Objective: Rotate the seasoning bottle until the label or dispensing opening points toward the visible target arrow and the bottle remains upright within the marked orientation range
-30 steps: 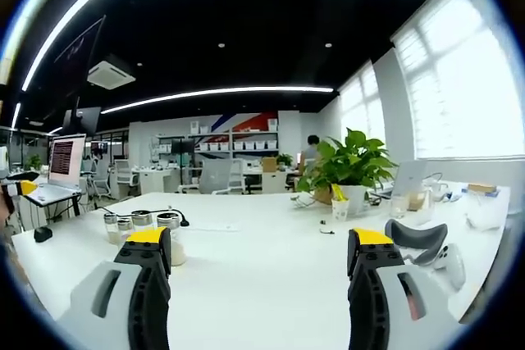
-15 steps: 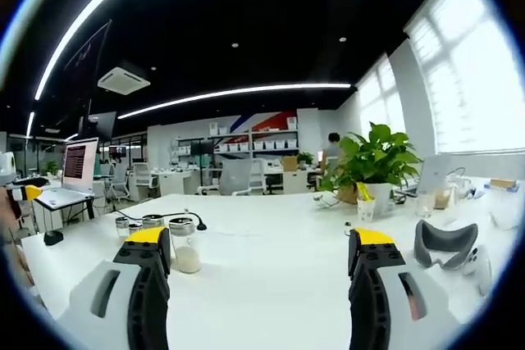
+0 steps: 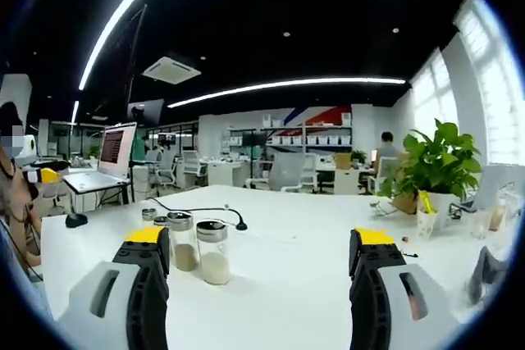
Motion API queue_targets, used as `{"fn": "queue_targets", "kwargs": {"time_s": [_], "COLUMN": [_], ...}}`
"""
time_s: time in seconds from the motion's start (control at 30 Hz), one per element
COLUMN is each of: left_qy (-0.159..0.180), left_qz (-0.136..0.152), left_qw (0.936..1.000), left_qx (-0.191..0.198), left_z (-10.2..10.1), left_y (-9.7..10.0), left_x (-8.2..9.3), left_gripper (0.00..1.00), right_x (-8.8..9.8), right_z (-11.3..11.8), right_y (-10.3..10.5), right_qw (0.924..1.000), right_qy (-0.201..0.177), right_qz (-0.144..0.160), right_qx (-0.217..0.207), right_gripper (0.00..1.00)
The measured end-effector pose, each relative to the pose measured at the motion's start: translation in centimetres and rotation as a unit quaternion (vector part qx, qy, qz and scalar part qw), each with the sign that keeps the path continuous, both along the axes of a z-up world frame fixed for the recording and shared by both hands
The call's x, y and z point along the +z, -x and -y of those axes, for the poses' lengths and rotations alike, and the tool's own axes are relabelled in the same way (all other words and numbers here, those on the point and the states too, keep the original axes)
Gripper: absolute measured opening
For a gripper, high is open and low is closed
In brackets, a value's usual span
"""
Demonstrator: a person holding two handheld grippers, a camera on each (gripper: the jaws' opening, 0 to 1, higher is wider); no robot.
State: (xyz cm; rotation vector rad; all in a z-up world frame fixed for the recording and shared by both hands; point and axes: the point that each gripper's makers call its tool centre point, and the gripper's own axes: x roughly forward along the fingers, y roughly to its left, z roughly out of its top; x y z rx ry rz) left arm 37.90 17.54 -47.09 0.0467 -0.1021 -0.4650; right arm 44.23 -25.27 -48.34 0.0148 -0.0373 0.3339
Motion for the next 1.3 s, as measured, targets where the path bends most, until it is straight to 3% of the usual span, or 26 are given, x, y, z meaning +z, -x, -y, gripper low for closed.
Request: {"fn": "queue_targets", "kwargs": {"time_s": [0.13, 0.23, 0.3, 0.4, 0.5, 0.57, 0.6, 0.73, 0.87, 0.9, 0.97, 1.07, 1.1, 1.17, 1.27, 1.3], "left_qy": [0.000, -0.001, 0.001, 0.002, 0.004, 0.005, 0.005, 0.007, -0.003, -0.002, 0.010, 0.016, 0.016, 0.016, 0.021, 0.021], "left_qz": [-0.001, -0.003, -0.003, -0.002, -0.004, -0.006, -0.006, -0.008, -0.004, -0.002, -0.001, -0.002, -0.003, -0.005, -0.002, -0.001], "left_qw": [1.0000, 1.0000, 1.0000, 1.0000, 1.0000, 1.0000, 1.0000, 0.9999, 1.0000, 1.0000, 0.9999, 0.9999, 0.9999, 0.9999, 0.9998, 0.9998], "left_qx": [-0.001, -0.004, -0.004, -0.005, -0.008, -0.007, -0.005, -0.009, -0.007, -0.002, 0.002, 0.002, 0.003, 0.003, 0.002, 0.002], "left_z": [0.1, 0.2, 0.2, 0.1, 0.1, 0.0, -0.2, -0.3, -0.2, -0.4, -0.7, -1.1, -1.1, -1.1, -1.1, -1.0], "left_y": [0.1, 0.0, -0.2, -0.3, -0.5, -0.6, -0.7, -0.8, -0.4, -0.4, -0.5, -0.6, -0.6, -0.6, -0.4, -0.3], "left_x": [-0.1, -0.2, -0.2, -0.1, -0.2, -0.3, -0.3, -0.2, -0.1, 0.0, 0.2, 0.2, 0.2, 0.2, 0.4, 0.4], "left_gripper": [0.99, 0.99, 0.99, 0.99, 0.99, 0.99, 0.99, 0.99, 0.99, 0.99, 0.99, 0.99, 0.98, 0.98, 0.98, 0.98], "right_x": [0.6, 0.0, -0.8, -2.7, -4.7, -5.0, -5.1, -5.6, -8.3, -8.5, -8.8, -9.3, -9.1, -9.3, -10.8, -11.0], "right_z": [-0.5, -0.8, -1.2, -2.5, -5.0, -7.0, -7.9, -9.5, -10.1, -10.3, -10.8, -11.5, -11.6, -12.1, -12.6, -13.2], "right_y": [-1.8, -3.4, -4.7, -6.8, -7.8, -7.5, -7.7, -9.2, -11.3, -11.5, -11.8, -12.2, -12.6, -12.6, -12.8, -12.7], "right_qw": [0.9988, 0.9963, 0.9961, 0.9944, 0.9845, 0.9711, 0.9674, 0.9636, 0.9609, 0.9589, 0.9552, 0.9515, 0.9527, 0.9481, 0.9437, 0.9410], "right_qy": [-0.026, -0.058, -0.047, -0.002, 0.005, 0.029, 0.021, 0.009, 0.051, 0.054, 0.022, 0.038, 0.027, -0.005, 0.035, 0.030], "right_qz": [0.030, 0.012, -0.001, -0.003, -0.019, 0.006, 0.017, 0.007, -0.032, -0.027, -0.036, -0.037, -0.028, -0.036, -0.045, -0.049], "right_qx": [0.029, 0.062, 0.074, 0.105, 0.174, 0.237, 0.252, 0.267, 0.270, 0.277, 0.293, 0.303, 0.302, 0.316, 0.326, 0.334], "right_gripper": [0.97, 0.96, 0.97, 0.99, 0.99, 0.99, 0.99, 0.99, 0.99, 0.97, 0.93, 0.93, 0.91, 0.90, 0.86, 0.84]}}
